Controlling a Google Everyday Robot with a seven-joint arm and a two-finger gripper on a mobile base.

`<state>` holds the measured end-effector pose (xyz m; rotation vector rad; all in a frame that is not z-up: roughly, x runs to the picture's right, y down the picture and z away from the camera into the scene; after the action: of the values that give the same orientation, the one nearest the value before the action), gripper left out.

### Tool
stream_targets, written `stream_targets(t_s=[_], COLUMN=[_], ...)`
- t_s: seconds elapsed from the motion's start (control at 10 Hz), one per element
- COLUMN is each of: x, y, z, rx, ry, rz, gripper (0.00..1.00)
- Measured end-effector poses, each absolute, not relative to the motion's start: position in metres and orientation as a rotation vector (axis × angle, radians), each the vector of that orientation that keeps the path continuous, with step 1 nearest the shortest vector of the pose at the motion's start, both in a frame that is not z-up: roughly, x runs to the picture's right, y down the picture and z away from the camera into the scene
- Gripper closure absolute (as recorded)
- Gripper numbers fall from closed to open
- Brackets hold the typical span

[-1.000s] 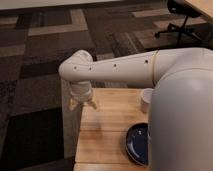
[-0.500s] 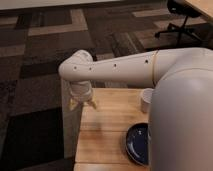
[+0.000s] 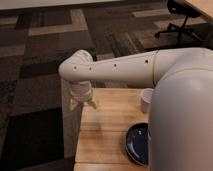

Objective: Place the pepper in the ceramic bowl

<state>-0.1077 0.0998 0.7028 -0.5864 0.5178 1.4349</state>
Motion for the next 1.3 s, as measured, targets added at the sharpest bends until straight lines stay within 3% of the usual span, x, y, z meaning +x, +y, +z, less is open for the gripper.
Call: stream_targets(t_s=[0.5, 0.8, 1.2, 1.3], x=[-0.105, -0.068, 0.064, 0.068], y=[0.099, 0.093, 0.109, 0.111], z=[0.701, 0.689, 0.65, 0.647], rx=[-0.579, -0.503, -0.396, -0.397], ry=[0.52, 0.574, 0.644, 0.646], rz=[1.443, 1.522, 1.625, 1.629], gripper=[0.35, 0.35, 0.35, 0.35])
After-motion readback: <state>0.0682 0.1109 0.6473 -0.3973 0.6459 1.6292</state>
